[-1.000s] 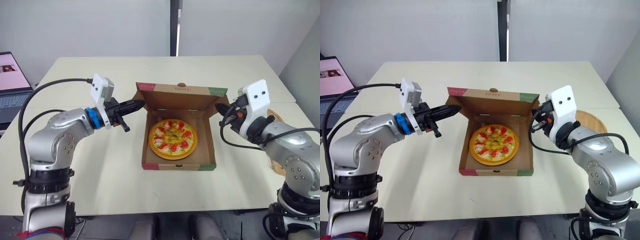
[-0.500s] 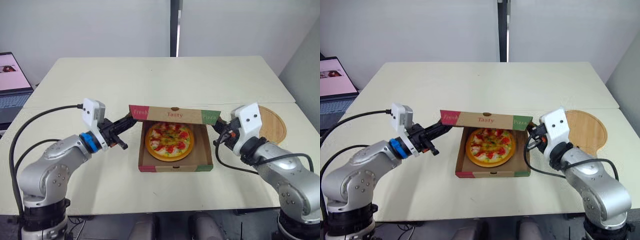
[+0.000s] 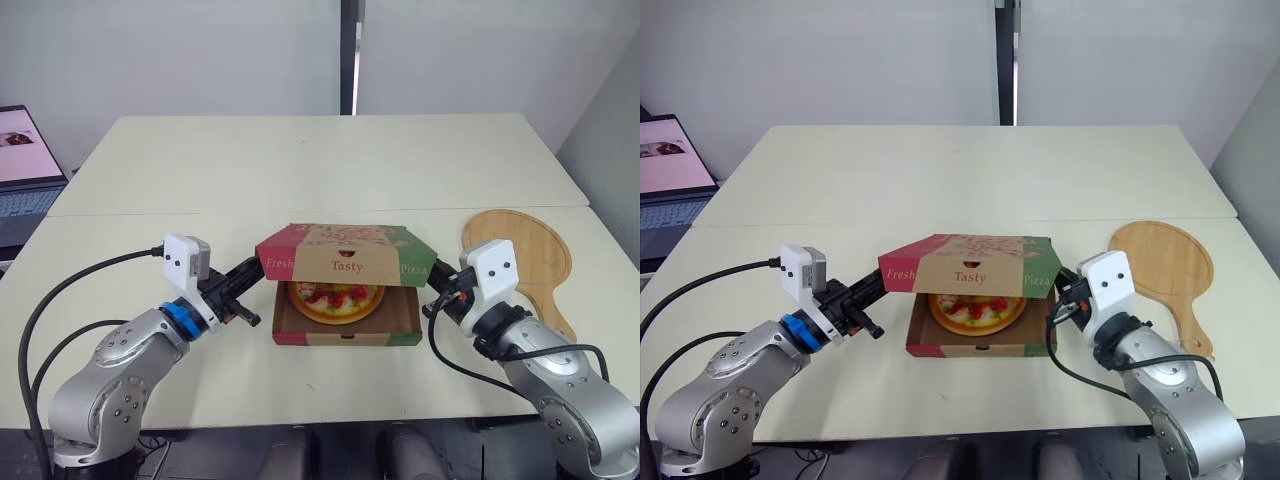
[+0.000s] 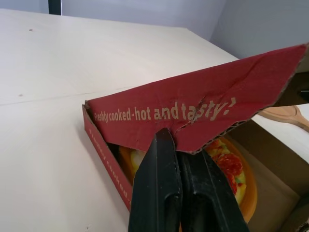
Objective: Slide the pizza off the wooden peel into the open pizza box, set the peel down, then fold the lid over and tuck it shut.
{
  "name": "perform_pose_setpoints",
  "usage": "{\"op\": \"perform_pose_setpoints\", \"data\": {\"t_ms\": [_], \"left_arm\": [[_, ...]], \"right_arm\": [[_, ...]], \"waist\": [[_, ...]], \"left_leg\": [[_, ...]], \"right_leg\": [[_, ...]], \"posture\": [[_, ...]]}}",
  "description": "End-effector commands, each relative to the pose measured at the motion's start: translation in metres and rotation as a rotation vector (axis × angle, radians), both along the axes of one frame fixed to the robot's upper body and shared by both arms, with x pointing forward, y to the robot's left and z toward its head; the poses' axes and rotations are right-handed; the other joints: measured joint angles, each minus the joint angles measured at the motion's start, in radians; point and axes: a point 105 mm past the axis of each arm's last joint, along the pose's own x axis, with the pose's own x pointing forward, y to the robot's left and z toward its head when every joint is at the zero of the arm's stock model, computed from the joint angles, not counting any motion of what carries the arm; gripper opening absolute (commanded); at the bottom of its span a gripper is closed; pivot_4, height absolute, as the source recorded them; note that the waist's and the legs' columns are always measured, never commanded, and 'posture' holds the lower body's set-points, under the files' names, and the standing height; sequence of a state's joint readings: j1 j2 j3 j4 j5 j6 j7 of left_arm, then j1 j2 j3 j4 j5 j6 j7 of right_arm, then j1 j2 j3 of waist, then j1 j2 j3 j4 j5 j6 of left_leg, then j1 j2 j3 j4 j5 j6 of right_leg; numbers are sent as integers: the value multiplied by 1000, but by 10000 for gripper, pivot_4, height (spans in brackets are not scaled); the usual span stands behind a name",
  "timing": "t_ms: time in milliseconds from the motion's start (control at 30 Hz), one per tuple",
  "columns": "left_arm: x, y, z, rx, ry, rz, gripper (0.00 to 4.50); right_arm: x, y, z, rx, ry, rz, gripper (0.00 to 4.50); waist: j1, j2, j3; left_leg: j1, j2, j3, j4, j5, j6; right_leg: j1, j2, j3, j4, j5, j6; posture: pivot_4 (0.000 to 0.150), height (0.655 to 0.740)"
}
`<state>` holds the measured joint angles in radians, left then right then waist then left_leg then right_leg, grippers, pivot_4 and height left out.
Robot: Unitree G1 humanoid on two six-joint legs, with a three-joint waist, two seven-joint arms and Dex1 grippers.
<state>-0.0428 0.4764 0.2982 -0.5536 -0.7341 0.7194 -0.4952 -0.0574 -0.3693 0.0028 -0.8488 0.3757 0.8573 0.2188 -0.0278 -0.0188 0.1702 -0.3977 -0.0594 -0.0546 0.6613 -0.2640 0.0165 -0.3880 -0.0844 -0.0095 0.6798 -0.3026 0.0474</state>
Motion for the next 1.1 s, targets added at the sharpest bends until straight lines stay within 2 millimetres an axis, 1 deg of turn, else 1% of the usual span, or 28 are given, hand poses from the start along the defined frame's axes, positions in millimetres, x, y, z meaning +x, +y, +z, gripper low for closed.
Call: {"op": "perform_pose_setpoints", "data": {"t_ms": [33,67,100,167,300,467,533,600,667,767,800,867,900,967,1100], "left_arm": [[1,-2,14,5,-81,5,0],[2,-1,15,3,-84,11,0],[3,-1,16,1,-87,13,0],[4,0,17,1,-93,14,0],[5,1,17,3,-95,16,0],[6,3,16,13,-102,15,0],[6,3,16,17,-103,14,0],[4,3,14,27,-104,8,0],[4,4,13,27,-101,8,0],[4,4,12,34,-100,6,0],[4,5,12,35,-101,6,0],[4,5,12,44,-104,1,0],[4,5,12,49,-106,-4,0],[2,3,10,62,-104,-22,0],[-4,-1,3,81,-89,-61,0]], "right_arm": [[-6,11,-3,22,27,75,338],[-6,11,-3,22,28,81,338],[-6,10,-3,24,29,83,3240],[-5,5,-2,17,24,81,6670],[-5,-4,-1,-24,31,116,20295],[-11,-12,-3,-156,80,248,38280],[-15,-18,-4,-195,109,292,44654],[-14,-35,-4,-261,144,309,44654],[0,-55,2,-308,125,234,44654],[20,-62,16,-301,68,169,44654],[25,-63,18,-300,59,152,42918],[33,-65,24,-295,37,129,38481],[36,-63,26,-282,34,130,35442],[38,-58,28,-265,35,153,28248],[34,-47,25,-251,63,224,14461]], "waist": [[0,0,0],[0,0,0],[0,0,0],[0,0,0],[3,0,0],[6,0,0],[6,0,0],[8,0,0],[10,-1,0],[10,-1,0],[10,-1,0],[12,-1,0],[14,-1,0],[17,-1,0],[24,-1,0]], "left_leg": [[0,0,0,0,0,0],[0,0,0,0,0,0],[0,0,0,0,0,0],[0,0,0,0,0,0],[0,0,0,0,0,0],[-1,0,0,0,0,1],[-1,0,0,0,0,1],[-1,0,0,0,0,1],[-1,0,0,1,-1,1],[-1,0,1,1,-1,1],[-1,0,1,1,-1,1],[-1,1,0,0,0,1],[-1,1,0,0,0,1],[-1,0,0,1,0,1],[-2,0,0,1,0,1]], "right_leg": [[0,0,0,0,0,0],[0,0,0,0,0,0],[0,0,0,0,0,0],[0,0,0,0,0,0],[0,0,0,0,0,0],[0,0,0,-1,0,0],[1,0,-1,-1,0,0],[1,0,-1,-1,0,0],[2,0,-1,-2,0,0],[2,0,-1,-2,0,0],[1,0,0,-2,0,0],[1,0,-1,-2,0,0],[1,0,-1,-2,0,0],[1,0,-1,-2,0,0],[1,0,-1,-2,0,0]], "posture": [[1500,7281],[1500,7281],[1500,7281],[1500,7281],[1500,7281],[1500,7281],[1500,7281],[1500,7281],[1500,7281],[1500,7281],[1500,7281],[1500,7281],[1500,7281],[1500,7281],[1500,7281]]}}
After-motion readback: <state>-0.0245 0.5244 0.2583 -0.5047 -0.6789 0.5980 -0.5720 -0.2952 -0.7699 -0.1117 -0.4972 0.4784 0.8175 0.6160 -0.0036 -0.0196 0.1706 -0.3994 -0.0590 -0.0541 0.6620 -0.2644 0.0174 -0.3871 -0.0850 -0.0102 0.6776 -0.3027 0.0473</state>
